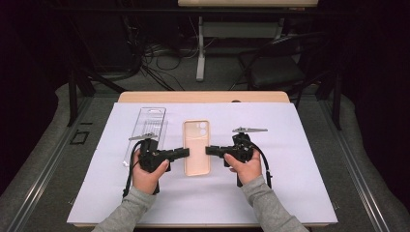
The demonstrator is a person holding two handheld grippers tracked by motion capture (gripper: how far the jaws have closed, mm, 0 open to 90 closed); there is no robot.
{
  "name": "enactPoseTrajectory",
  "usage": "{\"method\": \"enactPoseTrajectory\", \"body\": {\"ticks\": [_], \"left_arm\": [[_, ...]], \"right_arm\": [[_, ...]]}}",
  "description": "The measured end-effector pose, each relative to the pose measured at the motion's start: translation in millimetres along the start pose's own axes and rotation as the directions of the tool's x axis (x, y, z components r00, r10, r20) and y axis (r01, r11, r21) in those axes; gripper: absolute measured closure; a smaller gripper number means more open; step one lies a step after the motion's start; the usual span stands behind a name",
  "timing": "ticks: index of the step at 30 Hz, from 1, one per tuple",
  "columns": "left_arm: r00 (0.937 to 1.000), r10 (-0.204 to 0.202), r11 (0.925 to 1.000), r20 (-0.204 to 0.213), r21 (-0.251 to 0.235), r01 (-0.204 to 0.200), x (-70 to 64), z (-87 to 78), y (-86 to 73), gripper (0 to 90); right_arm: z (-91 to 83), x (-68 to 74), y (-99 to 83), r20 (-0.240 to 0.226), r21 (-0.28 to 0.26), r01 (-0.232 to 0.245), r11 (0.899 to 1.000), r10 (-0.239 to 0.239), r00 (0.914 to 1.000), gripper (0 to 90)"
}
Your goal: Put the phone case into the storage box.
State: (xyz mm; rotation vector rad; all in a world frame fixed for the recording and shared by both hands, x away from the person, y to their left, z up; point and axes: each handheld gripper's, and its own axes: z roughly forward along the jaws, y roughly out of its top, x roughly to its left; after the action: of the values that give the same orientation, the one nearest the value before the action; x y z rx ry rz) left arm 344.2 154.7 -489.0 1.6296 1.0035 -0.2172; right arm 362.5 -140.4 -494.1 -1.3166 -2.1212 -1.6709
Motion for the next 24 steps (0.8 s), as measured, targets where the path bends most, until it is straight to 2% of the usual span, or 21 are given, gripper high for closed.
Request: {"method": "enactPoseTrajectory", "body": {"ticks": [10,16,24], "left_arm": [[0.9995,-0.024,0.9992,0.022,-0.032,0.025,2.0,-2.7,0.5,74.1],[0.9992,-0.029,0.999,0.025,-0.034,0.03,4.1,-4.9,2.3,72.1],[0.9994,-0.034,0.9988,0.012,-0.036,0.034,5.5,-7.3,5.0,71.1]], "right_arm": [[0.0,-0.4,-0.4,0.002,-0.009,-0.005,1.0,0.005,1.0,82.4],[-1.3,-2.3,0.0,0.015,-0.013,-0.005,1.0,0.005,0.9999,82.4],[-4.4,-5.2,0.8,0.029,-0.025,-0.005,1.0,0.005,0.9996,82.4]]}}
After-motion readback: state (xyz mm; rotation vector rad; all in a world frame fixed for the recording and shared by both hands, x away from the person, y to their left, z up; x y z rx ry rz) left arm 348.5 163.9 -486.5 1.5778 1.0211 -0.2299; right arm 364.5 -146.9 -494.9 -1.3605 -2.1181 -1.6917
